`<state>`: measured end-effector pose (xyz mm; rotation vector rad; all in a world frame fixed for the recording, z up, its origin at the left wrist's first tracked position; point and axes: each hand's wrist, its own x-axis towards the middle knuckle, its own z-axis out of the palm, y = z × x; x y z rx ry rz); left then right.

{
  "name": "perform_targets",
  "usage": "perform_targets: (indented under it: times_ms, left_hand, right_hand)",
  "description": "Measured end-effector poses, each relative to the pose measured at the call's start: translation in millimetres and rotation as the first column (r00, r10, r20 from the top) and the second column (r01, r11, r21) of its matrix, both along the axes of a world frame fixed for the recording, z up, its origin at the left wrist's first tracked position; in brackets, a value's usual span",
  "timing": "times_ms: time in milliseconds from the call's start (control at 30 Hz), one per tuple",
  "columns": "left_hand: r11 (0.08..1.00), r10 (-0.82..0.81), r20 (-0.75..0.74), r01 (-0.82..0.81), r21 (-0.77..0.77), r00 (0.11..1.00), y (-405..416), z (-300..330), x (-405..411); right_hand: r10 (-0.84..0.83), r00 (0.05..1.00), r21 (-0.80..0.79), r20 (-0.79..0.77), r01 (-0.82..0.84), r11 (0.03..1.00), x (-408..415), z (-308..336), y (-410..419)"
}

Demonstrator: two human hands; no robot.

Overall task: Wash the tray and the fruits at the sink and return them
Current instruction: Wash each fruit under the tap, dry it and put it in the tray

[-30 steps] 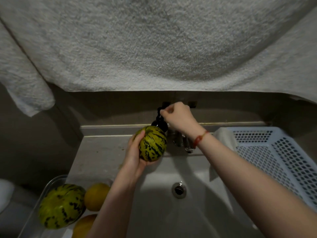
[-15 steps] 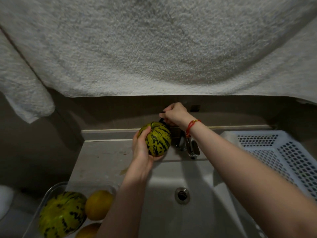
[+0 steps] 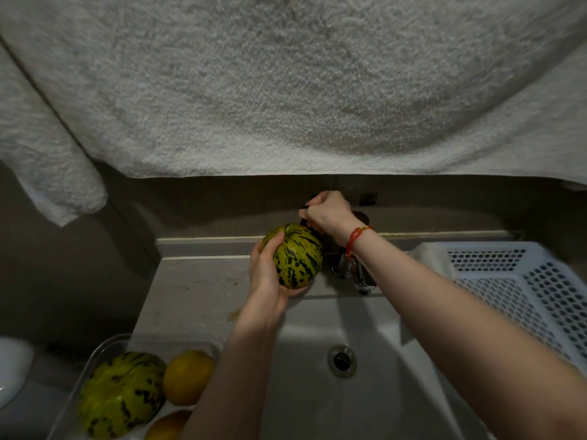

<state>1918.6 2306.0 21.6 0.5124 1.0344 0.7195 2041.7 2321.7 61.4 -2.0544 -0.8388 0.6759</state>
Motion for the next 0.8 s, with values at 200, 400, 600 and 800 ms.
perform_targets:
  times_ms: [200,400,600,800]
  left_hand:
    - [0.999,-0.038,0.009,0.038,-0.023,0.999,-5,4,-4]
    - [0.995,-0.101,0.065,0.102,-0.008,0.993,-9,6,-16]
    - [0.993,-0.113,0.109,0.115,-0.013,0.988,-19,4,-36]
    - [0.995,-0.098,0.050,0.096,0.039,0.994,-54,-21,-42]
  right_hand:
    - [0.049,0.983,-0.001,0.177,-0.050,0.999,-1,3,-10]
    - [0.029,0.811,0.272,0.585,-0.230,0.934,-19,4,-37]
    - [0.383,0.803,0.168,0.456,-0.500,0.850,-63,-8,-67]
    - [0.391,0.730,0.076,0.560,-0.515,0.854,-73,-30,-131]
